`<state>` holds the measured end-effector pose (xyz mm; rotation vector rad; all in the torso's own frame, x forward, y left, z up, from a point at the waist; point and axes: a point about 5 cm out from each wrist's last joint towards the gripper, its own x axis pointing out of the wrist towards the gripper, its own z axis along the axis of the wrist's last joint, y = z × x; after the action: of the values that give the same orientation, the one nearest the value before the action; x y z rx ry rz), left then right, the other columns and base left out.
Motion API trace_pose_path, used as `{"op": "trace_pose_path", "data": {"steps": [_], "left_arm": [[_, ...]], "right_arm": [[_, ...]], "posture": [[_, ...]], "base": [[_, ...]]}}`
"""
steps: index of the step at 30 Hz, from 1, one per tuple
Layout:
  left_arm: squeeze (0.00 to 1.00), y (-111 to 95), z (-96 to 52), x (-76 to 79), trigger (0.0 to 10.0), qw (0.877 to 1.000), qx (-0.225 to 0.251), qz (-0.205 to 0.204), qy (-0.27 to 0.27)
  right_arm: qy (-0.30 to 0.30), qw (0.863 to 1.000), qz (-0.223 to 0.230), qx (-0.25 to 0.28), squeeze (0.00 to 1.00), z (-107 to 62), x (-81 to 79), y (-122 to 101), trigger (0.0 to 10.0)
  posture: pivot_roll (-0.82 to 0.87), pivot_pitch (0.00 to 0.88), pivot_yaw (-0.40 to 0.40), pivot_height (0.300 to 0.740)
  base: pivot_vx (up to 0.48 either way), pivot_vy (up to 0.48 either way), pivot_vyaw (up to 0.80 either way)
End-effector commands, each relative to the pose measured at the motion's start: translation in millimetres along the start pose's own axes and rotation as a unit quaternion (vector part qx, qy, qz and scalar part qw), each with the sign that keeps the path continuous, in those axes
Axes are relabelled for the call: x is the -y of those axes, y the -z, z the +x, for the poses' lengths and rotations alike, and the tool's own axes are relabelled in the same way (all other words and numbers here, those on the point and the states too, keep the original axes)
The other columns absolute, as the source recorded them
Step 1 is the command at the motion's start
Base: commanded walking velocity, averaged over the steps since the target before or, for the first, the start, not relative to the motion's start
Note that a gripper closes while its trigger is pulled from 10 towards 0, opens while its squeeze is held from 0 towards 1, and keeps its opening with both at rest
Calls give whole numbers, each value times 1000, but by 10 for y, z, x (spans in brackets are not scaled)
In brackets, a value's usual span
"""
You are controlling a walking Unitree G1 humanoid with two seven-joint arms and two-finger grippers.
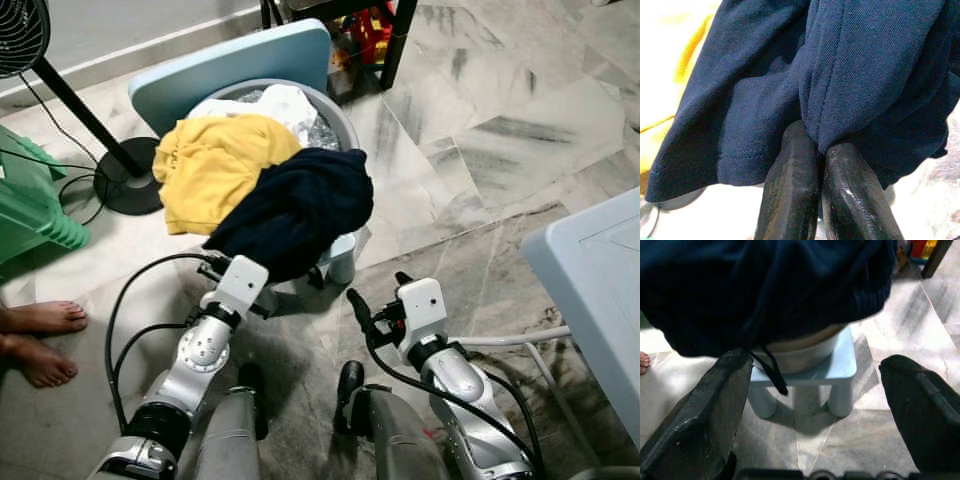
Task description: Hang hanger
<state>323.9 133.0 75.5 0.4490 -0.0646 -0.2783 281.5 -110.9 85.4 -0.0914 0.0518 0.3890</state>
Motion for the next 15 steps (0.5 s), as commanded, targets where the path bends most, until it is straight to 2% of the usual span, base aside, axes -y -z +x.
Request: {"op": "trace_pose_path", "data": {"steps": [1,8,15], "left_arm": [[1000,-61,32,-42,10000,1000,13,-12,-19],[1000,-70,25,-67,10000,998,17,-39,-45],[1000,-158,28,-93,10000,997,40,-32,-54]], "right_arm": [[-1,1000,2,-23,0,-57,1,131,10000],[-2,1000,-3,-19,0,-30,15,118,10000],[-4,1000,-5,-16,0,3,12,105,10000]], "posture": [[54,413,-6,740],[54,404,-7,740],[62,392,-7,740]], "base": [[0,0,0],[0,0,0],[0,0,0]]}}
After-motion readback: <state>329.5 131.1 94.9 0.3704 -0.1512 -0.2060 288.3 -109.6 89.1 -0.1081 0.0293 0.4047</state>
